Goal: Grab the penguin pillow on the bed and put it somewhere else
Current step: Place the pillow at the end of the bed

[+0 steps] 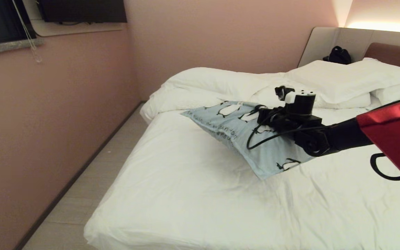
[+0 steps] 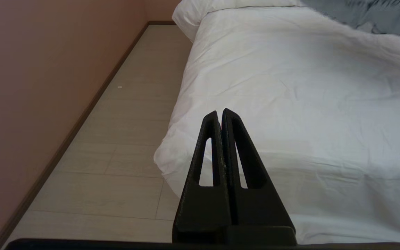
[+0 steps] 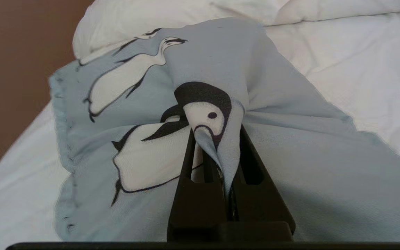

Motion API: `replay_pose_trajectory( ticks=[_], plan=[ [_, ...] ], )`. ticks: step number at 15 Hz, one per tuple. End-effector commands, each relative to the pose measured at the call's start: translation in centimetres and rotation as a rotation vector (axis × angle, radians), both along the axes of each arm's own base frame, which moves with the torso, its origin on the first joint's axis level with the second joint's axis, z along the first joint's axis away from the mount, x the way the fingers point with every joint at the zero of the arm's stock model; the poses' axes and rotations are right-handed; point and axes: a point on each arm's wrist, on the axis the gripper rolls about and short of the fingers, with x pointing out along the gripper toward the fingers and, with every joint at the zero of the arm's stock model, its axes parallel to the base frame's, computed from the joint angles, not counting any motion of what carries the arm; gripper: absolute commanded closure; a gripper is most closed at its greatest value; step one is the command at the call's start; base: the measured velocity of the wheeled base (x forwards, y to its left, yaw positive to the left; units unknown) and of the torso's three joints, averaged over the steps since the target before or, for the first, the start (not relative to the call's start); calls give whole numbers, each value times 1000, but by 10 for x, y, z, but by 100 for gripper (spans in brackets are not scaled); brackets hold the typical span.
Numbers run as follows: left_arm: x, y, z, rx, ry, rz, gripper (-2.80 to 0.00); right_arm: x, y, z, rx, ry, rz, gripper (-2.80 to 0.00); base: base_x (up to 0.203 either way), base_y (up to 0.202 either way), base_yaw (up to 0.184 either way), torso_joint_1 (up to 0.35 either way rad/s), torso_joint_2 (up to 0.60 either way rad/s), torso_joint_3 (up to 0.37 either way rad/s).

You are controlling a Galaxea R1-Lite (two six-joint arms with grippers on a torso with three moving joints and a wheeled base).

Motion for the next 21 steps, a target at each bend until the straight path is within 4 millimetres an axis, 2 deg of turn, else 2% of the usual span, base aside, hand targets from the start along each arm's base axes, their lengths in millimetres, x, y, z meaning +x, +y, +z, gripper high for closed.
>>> replay_pose_trajectory(
  ticks=[1,6,9,10,12,17,21],
  plan=[
    [0,0,0,0,-1,0,0,3,12,-15,-58,-2,26,0,0,0,0,0,0,0],
    [0,0,0,0,-1,0,0,2,48,-54,-123,63,52,0,0,0,0,0,0,0],
    [0,0,0,0,-1,0,0,-2,61,-64,-145,82,73,0,0,0,0,0,0,0],
    [0,0,0,0,-1,1,0,-6,70,-68,-150,91,94,0,0,0,0,0,0,0],
    [0,0,0,0,-1,1,0,-11,81,-82,-174,120,112,0,0,0,0,0,0,0],
    [0,0,0,0,-1,0,0,-16,89,-103,-231,159,105,0,0,0,0,0,0,0],
    [0,0,0,0,-1,0,0,-16,88,-105,-235,165,104,0,0,0,0,0,0,0]
  ],
)
